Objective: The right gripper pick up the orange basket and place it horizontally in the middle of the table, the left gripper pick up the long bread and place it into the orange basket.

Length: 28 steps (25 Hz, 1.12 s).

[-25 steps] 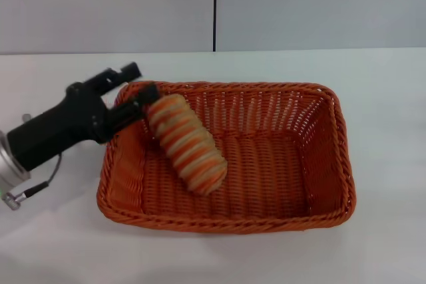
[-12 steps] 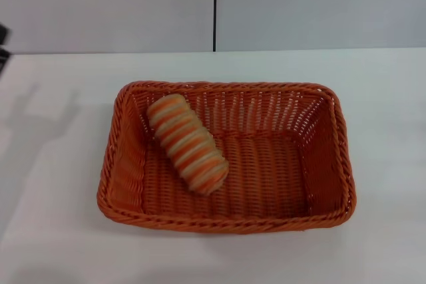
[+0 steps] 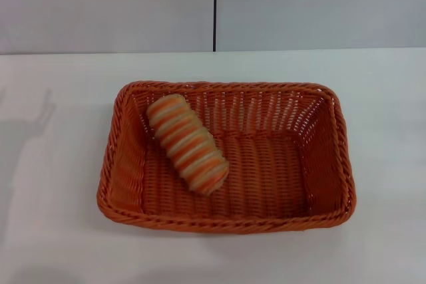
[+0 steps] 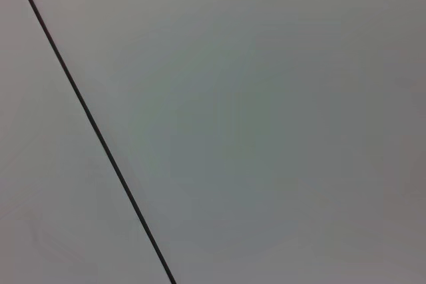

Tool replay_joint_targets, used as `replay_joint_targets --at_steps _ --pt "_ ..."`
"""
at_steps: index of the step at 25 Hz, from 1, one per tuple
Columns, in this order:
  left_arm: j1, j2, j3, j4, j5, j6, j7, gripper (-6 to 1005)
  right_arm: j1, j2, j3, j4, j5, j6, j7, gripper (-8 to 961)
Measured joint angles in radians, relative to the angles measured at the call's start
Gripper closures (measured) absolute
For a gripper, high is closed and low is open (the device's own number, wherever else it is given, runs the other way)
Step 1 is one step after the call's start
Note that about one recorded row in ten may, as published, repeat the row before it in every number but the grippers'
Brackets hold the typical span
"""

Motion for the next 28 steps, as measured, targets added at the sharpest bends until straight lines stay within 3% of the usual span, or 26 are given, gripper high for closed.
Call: replay_joint_targets --at_steps 28 --pt "-0.009 -0.001 -0.004 -0.024 -0.001 -0.016 -0.005 140 -0.004 0.000 0.013 0.001 0.000 -0.004 0.000 452"
